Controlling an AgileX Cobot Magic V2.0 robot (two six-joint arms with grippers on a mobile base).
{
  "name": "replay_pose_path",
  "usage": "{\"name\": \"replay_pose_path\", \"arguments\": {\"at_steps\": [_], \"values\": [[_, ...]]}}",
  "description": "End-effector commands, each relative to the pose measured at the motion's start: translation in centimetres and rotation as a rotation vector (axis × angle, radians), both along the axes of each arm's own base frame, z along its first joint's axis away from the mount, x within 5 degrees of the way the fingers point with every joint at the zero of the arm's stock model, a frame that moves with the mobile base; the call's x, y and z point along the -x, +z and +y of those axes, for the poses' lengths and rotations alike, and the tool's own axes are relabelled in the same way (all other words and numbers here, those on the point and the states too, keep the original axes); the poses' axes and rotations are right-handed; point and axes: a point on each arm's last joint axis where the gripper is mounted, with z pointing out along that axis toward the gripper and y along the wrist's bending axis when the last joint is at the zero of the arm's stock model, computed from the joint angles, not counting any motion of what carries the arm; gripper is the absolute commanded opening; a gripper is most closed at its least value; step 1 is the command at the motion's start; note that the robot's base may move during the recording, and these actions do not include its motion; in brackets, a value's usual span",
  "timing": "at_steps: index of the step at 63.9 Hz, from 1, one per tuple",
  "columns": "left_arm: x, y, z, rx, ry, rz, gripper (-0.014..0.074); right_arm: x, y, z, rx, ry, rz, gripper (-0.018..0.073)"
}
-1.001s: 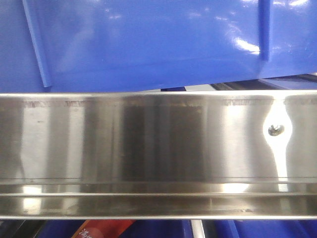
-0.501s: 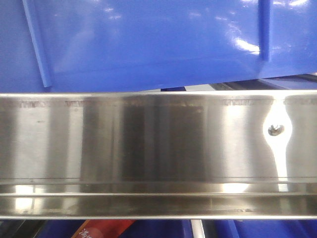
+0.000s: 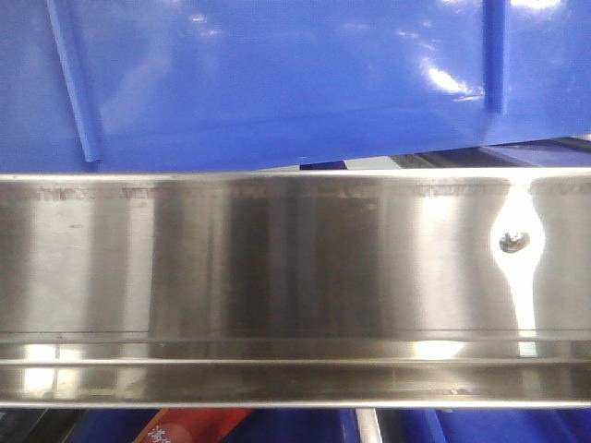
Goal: Move blue bin to conveyor side
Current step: 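Pull the gripped blue bin off the roller lane toward the robot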
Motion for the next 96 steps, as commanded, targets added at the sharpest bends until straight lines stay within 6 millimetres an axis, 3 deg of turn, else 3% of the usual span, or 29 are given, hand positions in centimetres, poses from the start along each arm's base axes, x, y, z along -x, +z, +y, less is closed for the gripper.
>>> {"name": "replay_pose_path", "arguments": {"at_steps": [1,21,49,57,69,86,96], "values": [[-0.4,-0.2,-0.3,0.009,-0.002,0.006,0.0346,-0.2,-0.5,-0.1,0.008,0.005,0.021,-0.0081],[-0.6,-0.4,-0.3,0.010,-0.002,0.003,0.0345,-0.2,-0.5,-0.1,0.008,0.005,0.021,-0.0081],[-0.6,-0.4,-0.3,0.013,0.002,0.004,0.0242,-0.2,-0.5,-0.1,0.008,0.005,0.021,-0.0081],[-0.6,-0.4,-0.3,0.013,0.002,0.004,0.0185,-0.2,-0.5,-0.1,0.008,0.005,0.021,-0.0081],[-0.6,-0.4,-0.4,0.023,0.001,0.005,-0.0031,-0.2,-0.5,-0.1,0.008,0.005,0.021,-0.0081],[-0.6,-0.2,-0.4,0.024,0.001,-0.006,-0.0018,0.0,-0.2,-0.1,0.006,0.005,0.014,-0.0081],[-0.3,1.6,-0.4,0.032,-0.002,-0.038,-0.0018,1.1,1.0,-0.4,-0.003,0.005,-0.023,-0.0081]]}}
